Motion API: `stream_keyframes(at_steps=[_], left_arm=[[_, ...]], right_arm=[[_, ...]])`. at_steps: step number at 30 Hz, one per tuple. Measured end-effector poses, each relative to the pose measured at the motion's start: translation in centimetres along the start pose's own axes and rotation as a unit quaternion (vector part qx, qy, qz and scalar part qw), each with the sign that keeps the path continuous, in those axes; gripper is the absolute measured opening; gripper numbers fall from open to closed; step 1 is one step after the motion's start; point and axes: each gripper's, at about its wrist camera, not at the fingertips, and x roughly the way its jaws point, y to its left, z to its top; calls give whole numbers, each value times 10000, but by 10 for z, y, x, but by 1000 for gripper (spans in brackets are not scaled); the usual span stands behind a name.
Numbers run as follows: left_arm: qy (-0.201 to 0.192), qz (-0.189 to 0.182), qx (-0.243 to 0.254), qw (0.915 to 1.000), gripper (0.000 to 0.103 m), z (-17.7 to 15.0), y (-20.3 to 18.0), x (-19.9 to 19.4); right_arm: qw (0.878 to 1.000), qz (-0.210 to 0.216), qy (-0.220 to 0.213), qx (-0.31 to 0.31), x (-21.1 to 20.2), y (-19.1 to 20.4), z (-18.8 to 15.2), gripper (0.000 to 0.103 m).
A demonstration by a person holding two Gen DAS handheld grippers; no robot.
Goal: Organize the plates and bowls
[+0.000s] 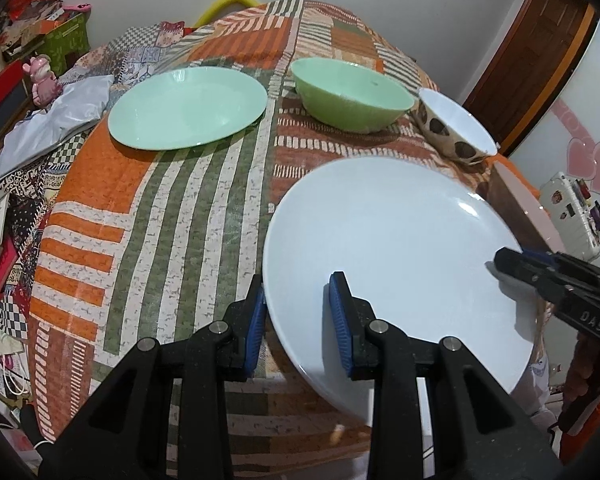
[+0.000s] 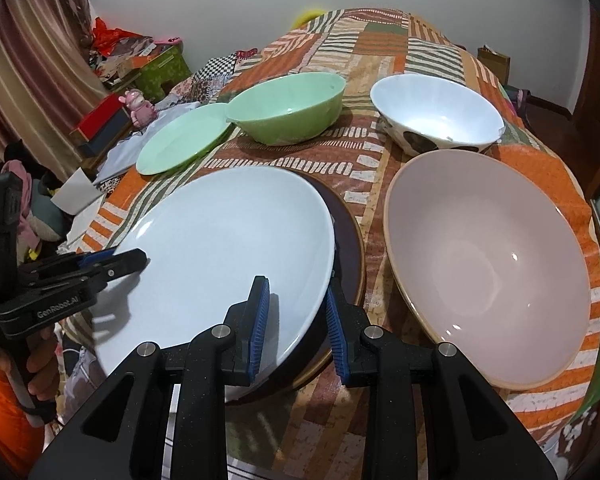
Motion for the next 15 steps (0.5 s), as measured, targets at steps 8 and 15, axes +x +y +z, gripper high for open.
stream_keyframes(at_steps=[8, 15], left_arm=[[-4, 17, 1, 10000, 31, 2, 0, 6], [12, 22, -4, 10000, 31, 4, -1, 10]], right_arm=[[9997, -194, -11, -120, 3, 1, -1, 26], [9996, -282, -34, -39, 3, 1, -2, 26]])
